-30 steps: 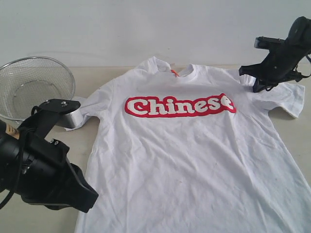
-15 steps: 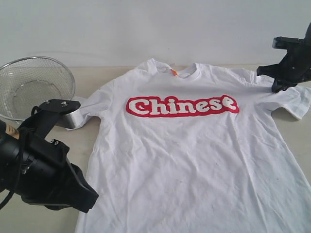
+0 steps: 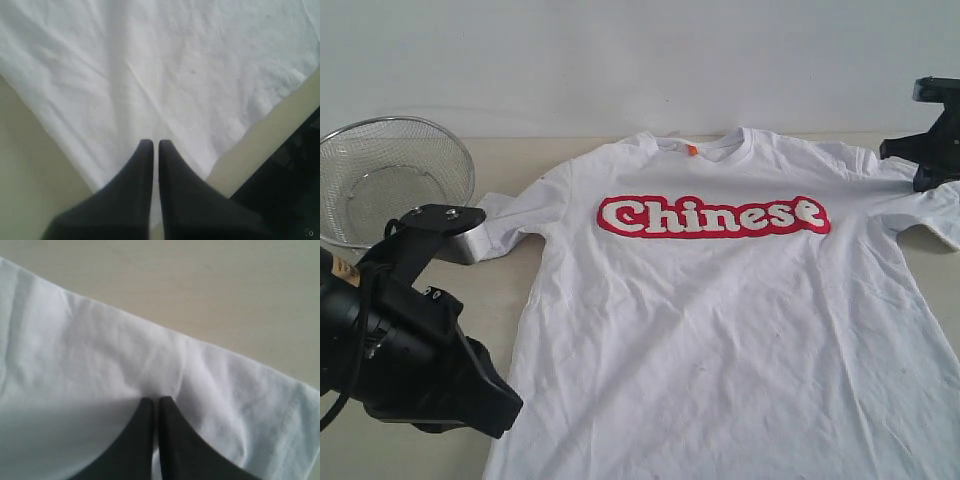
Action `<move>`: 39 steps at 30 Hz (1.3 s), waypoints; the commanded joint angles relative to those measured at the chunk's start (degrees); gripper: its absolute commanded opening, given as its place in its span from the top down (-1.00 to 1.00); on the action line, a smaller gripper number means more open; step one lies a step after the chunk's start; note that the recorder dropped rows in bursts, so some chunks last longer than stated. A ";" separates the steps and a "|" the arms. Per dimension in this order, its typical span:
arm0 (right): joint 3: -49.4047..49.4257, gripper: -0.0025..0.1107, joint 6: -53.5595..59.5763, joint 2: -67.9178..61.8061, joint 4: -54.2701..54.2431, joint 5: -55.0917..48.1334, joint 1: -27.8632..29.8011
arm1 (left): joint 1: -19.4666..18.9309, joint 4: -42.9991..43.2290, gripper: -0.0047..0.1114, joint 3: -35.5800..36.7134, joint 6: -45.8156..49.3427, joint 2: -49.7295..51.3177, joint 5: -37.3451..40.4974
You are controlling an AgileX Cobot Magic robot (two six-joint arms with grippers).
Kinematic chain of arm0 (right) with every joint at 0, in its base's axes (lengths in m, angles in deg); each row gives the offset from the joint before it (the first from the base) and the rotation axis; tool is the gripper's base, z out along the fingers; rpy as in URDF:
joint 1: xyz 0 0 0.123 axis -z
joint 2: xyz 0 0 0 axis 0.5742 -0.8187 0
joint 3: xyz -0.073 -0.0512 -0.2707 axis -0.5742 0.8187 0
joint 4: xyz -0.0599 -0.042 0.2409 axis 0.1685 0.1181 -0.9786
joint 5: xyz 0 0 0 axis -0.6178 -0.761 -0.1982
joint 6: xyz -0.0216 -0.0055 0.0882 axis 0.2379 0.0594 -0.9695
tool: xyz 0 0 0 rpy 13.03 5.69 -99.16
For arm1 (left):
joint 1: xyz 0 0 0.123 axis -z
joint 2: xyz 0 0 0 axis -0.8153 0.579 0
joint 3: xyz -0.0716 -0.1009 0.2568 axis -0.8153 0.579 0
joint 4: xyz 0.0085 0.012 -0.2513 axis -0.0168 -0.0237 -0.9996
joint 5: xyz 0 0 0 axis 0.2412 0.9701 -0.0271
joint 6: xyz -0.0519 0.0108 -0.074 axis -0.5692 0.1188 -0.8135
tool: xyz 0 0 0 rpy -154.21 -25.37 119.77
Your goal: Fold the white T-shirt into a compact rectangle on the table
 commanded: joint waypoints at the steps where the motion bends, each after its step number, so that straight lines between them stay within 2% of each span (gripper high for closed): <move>1: 0.33 0.96 -0.80 -0.91 4.68 -0.30 1.23 | 0.21 -0.46 0.84 -0.35 -0.08 -0.40 0.46; 6: -0.21 0.96 -0.03 -0.10 0.65 0.23 1.23 | 0.21 -0.46 0.84 -0.35 0.02 -0.40 0.19; 12: -0.94 0.96 6.06 4.71 -14.75 1.30 1.23 | 0.21 1.33 0.84 -0.35 -1.14 -0.40 -3.54; 14: -0.94 0.96 11.57 7.46 -24.51 0.74 0.57 | -0.06 5.09 0.84 -0.35 -4.99 -0.40 -7.19; 18: -0.94 0.96 19.29 9.89 -33.54 -3.39 -4.59 | -5.85 14.34 0.84 -3.01 -14.14 -0.40 -8.93; 23: -0.94 0.96 23.32 9.17 -37.63 -7.59 -14.20 | -13.52 17.85 0.84 -12.18 -14.03 1.95 -14.40; 26: -0.83 0.96 23.89 8.56 -38.11 -7.85 -21.49 | -17.45 18.21 0.84 -23.33 -11.45 12.10 -9.41; 28: -0.63 0.96 24.12 8.33 -38.00 -7.06 -25.17 | -17.96 18.21 0.84 -31.15 -9.23 19.88 -4.62; 31: -0.63 0.96 24.49 8.33 -38.00 -5.48 -26.81 | -17.96 18.48 0.84 -38.71 -7.98 27.72 -0.20; 35: -0.63 0.96 24.38 8.33 -35.85 -6.91 -26.91 | -17.96 23.37 0.84 -51.46 -7.67 40.33 6.24; 36: -0.63 0.96 24.48 8.33 -34.67 -7.68 -26.91 | -17.96 26.81 0.84 -55.76 -8.39 43.37 8.15; 39: -0.63 0.96 24.48 8.33 -34.40 -8.04 -26.91 | -17.96 33.05 0.84 -61.61 -11.58 47.23 10.70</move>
